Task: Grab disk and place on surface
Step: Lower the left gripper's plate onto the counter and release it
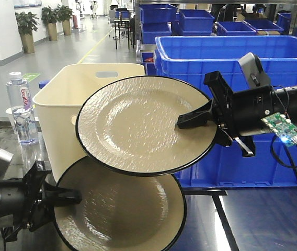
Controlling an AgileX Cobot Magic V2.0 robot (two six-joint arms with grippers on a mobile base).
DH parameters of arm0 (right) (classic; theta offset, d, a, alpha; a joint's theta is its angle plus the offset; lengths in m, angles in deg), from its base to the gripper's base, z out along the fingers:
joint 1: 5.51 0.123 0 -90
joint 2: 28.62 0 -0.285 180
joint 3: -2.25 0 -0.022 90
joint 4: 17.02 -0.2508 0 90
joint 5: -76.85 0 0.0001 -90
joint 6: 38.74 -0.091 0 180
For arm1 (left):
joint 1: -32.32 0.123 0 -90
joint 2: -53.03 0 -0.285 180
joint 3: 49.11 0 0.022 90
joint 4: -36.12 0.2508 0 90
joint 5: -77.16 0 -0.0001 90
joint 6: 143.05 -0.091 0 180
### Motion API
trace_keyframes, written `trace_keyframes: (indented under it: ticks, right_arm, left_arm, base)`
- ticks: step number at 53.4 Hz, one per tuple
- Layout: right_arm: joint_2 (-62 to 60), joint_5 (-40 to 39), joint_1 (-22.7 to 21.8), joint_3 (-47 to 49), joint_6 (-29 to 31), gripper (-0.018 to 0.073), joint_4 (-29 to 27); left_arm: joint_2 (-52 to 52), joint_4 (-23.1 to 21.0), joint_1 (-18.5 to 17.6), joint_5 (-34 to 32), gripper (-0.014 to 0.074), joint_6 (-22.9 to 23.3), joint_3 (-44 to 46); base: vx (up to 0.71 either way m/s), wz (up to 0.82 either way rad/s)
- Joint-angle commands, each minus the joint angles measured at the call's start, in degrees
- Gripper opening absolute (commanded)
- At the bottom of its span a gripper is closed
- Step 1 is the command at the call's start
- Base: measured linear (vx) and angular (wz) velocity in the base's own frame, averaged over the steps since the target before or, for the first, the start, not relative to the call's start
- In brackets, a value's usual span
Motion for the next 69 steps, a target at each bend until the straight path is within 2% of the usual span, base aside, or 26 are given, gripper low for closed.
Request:
trace_keyframes:
  ticks: [1,5,11,15,32,36,42,49,57,63,69]
  right_arm:
    - [-2.74,-3.25,-0.05,2.32,0.35,-0.0008,-5.98]
    - [-2.74,-3.30,-0.05,2.32,0.35,-0.0008,-6.03]
    - [-2.74,-3.30,-0.05,2.32,0.35,-0.0008,-6.03]
    - [-2.74,-3.56,-0.05,2.32,0.35,-0.0008,-6.03]
    - [-2.74,-4.81,-0.05,2.32,0.35,-0.0008,-6.03]
    - [-2.74,-4.82,-0.05,2.32,0.35,-0.0008,-6.03]
    - [-2.74,-4.80,-0.05,2.32,0.35,-0.0008,-5.82]
    - [-2.74,-4.80,-0.05,2.32,0.35,-0.0008,-5.63]
    - [-2.74,-4.46,-0.05,2.32,0.35,-0.0008,-5.58]
    - [-2.74,-4.08,-0.05,2.32,0.35,-0.0008,-4.39]
    - [-2.74,-3.44,-0.05,2.32,0.11,-0.0008,-0.96]
  left_arm:
    - [-2.42,-6.42,-0.25,2.73,0.0001,1.00,1.87]
    - [-2.42,-4.18,-0.25,1.86,0.0001,1.85,1.87]
    - [-1.88,2.31,-0.25,0.47,0.0001,6.78,1.87]
    - [-1.25,4.73,-0.25,0.42,0.0002,8.77,1.87]
    - [2.92,5.54,-0.25,2.41,0.0039,8.88,1.87]
    - [3.89,6.12,-0.25,3.14,0.0080,8.82,1.87]
    - [4.44,9.29,-0.25,3.64,0.0174,8.82,1.87]
    - [4.36,13.89,-0.20,4.61,0.0336,8.82,1.87]
    - [4.11,14.43,-0.20,7.45,0.0493,8.38,1.87]
    - [2.81,14.71,-0.20,7.90,0.0549,7.85,1.87]
    - [-0.05,17.63,0.20,6.54,0.0559,7.74,1.87]
  base:
    - [0.00,0.00]
    - [0.00,0.00]
    - [0.00,0.00]
    - [0.00,0.00]
    - [0.00,0.00]
    - [0.00,0.00]
    - [0.00,0.00]
    - [0.00,0.00]
    - [0.00,0.00]
    - [0.00,0.00]
    - [0.00,0.00]
